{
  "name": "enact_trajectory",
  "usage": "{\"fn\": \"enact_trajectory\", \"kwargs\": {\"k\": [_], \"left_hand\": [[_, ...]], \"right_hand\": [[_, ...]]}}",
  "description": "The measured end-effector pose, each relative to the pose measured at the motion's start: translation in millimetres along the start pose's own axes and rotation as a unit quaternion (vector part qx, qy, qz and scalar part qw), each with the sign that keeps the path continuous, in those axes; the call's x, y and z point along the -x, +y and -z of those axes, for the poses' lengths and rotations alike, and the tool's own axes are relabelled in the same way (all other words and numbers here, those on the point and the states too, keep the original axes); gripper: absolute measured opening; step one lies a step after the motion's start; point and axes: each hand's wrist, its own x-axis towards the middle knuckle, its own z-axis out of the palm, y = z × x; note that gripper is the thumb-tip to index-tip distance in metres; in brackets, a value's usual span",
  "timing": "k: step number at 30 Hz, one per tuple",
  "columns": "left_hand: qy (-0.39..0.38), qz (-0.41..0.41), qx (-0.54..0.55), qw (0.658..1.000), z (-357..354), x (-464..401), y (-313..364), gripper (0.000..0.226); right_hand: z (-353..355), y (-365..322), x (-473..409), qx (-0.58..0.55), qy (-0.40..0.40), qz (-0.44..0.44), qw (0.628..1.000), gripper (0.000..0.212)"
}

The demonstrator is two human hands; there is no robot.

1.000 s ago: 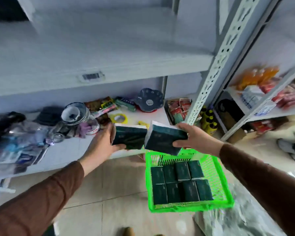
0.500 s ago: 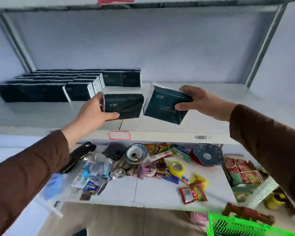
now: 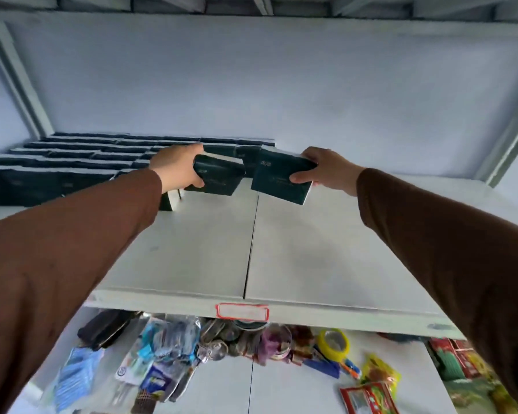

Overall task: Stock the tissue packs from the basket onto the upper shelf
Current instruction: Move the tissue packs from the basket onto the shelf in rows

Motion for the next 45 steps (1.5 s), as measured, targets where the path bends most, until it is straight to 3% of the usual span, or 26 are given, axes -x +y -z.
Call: {"fn": "enact_trajectory", "kwargs": {"k": [3,9,15,19,23,37,42,45], "left_hand": [[-0.016,0.013,-0.03,0.999,-14,-45,-16,0.047],[-0.029,0.02,-0.099,0.994,-40,-103,-37,0.065],[-0.035,-0.001,-0.244,0.969,-57,-141,-54,0.065],[0.003,-0.027,-0.285,0.958,-68,-155,-54,0.069],[0.031,-0.064,-0.291,0.954,-73,-162,-56,0.075],[0.078,-0.09,-0.284,0.951,-75,-152,-46,0.074],[0.099,-0.14,-0.247,0.954,-73,-122,-36,0.055],[0.055,-0.139,-0.215,0.965,-88,-94,-35,0.038]], "right_hand": [[-11,10,-50,0.032,0.009,-0.002,0.999,0.04],[-32,21,-118,0.115,0.014,-0.005,0.993,0.042],[-55,24,-152,0.167,0.027,-0.014,0.986,0.038],[-60,24,-166,0.195,0.046,-0.015,0.98,0.048],[-66,22,-173,0.194,0.068,-0.017,0.978,0.058],[-96,17,-185,0.225,0.186,-0.006,0.956,0.046],[-99,14,-184,0.234,0.203,0.004,0.951,0.046],[-104,16,-179,0.24,0.201,0.005,0.95,0.054]]}}
